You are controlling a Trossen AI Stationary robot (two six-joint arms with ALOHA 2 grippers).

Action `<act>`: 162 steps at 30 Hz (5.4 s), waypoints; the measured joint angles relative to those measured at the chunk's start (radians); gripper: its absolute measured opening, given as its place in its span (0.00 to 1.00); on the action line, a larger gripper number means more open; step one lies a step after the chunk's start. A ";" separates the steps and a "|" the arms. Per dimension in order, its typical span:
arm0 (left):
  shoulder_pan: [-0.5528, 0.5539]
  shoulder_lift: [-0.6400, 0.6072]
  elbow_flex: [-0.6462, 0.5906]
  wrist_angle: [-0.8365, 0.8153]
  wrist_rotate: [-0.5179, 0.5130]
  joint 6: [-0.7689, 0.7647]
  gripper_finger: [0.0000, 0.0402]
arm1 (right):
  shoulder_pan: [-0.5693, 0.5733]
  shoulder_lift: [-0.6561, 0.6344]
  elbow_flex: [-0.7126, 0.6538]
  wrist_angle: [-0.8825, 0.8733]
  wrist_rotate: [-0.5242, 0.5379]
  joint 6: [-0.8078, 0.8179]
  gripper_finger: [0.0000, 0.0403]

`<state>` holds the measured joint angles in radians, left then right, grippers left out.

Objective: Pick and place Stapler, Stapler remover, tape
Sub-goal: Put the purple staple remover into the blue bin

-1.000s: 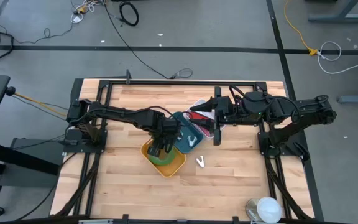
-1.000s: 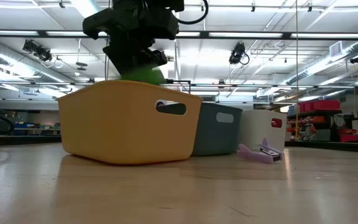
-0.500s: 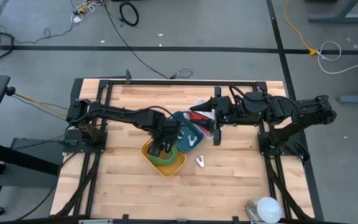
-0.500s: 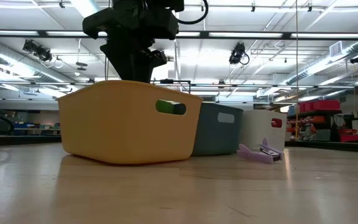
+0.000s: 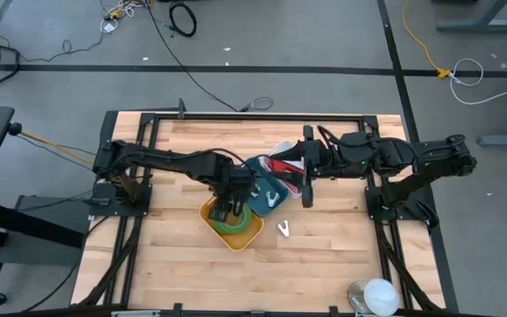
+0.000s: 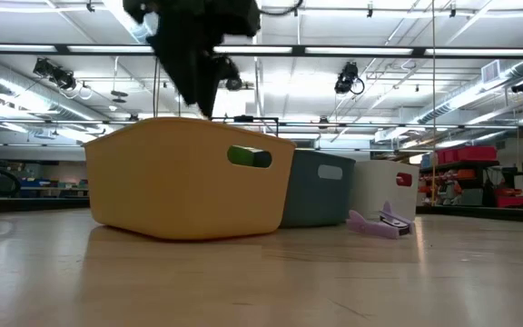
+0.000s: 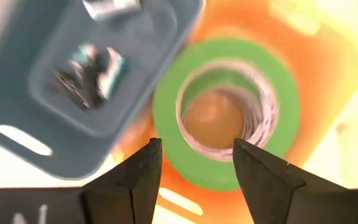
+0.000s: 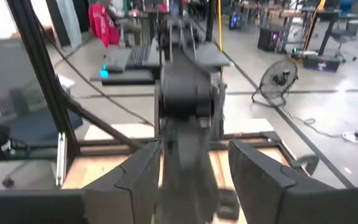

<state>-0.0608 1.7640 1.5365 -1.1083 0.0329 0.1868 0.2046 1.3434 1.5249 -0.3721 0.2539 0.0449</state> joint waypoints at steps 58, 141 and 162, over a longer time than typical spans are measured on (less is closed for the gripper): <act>0.014 -0.324 0.104 0.177 0.004 -0.070 0.34 | 0.163 0.037 -0.653 -0.040 -0.143 0.778 0.47; 0.021 -0.333 0.104 0.146 -0.033 -0.072 0.34 | 0.077 0.295 -0.654 0.120 -0.248 0.826 0.00; 0.031 -0.341 0.104 0.145 -0.036 -0.070 0.32 | 0.025 0.173 -0.653 0.321 -0.149 0.536 0.00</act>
<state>-0.0300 1.4229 1.6409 -0.9636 -0.0029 0.1165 0.2293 1.5166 0.8719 -0.0513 0.1053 0.5814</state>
